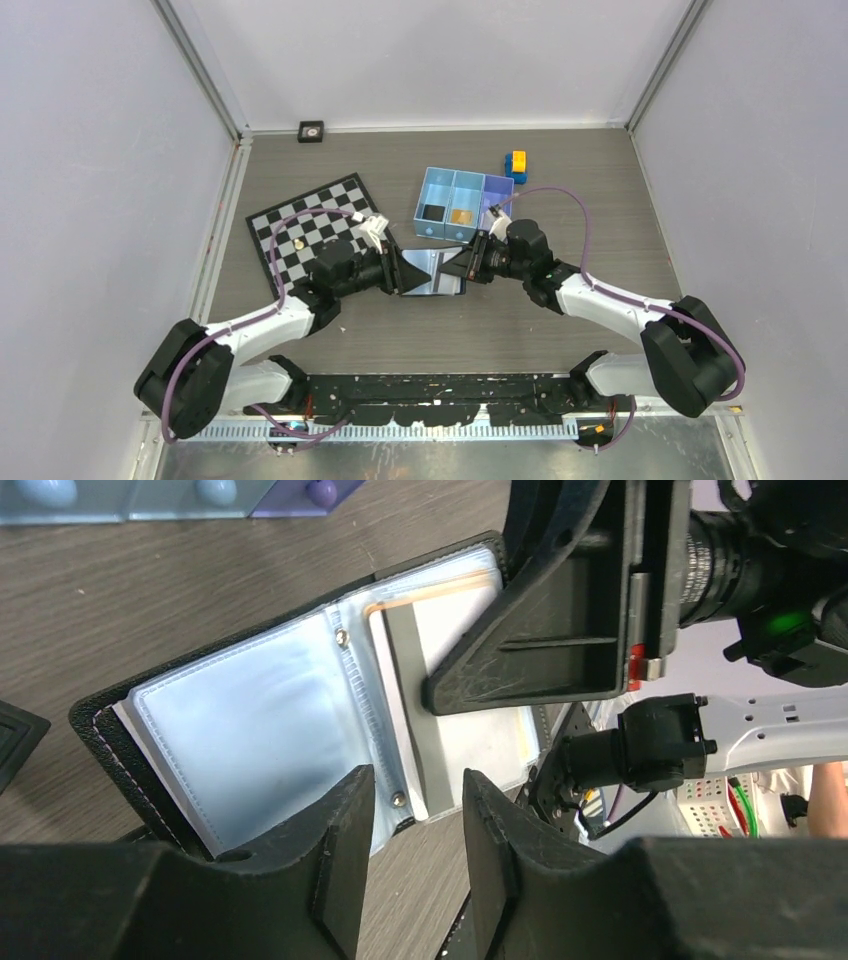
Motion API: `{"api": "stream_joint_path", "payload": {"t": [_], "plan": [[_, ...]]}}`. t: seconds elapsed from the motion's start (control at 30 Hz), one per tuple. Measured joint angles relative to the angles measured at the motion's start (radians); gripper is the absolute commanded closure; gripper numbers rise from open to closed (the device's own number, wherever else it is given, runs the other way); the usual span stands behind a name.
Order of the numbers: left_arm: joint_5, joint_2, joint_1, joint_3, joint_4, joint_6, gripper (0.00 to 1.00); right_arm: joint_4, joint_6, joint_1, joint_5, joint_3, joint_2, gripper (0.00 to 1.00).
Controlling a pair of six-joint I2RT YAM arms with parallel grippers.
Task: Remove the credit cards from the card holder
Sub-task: Remove the credit card from the card holder.
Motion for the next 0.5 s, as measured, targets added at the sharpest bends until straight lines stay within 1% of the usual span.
{"api": "stream_joint_path", "payload": {"t": [0.2,0.4,0.5], "plan": [[-0.008,0.039,0.015,0.026,-0.044,-0.019,0.63,0.011,-0.001,0.000,-0.008,0.000,-0.004,0.99],[-0.042,0.055,0.059,0.037,-0.082,-0.044,0.65,0.009,-0.004,0.000,0.000,0.000,-0.024,0.99],[-0.081,0.059,0.071,0.037,-0.121,-0.054,0.67,0.009,-0.004,0.000,0.010,-0.001,-0.043,0.99]]}}
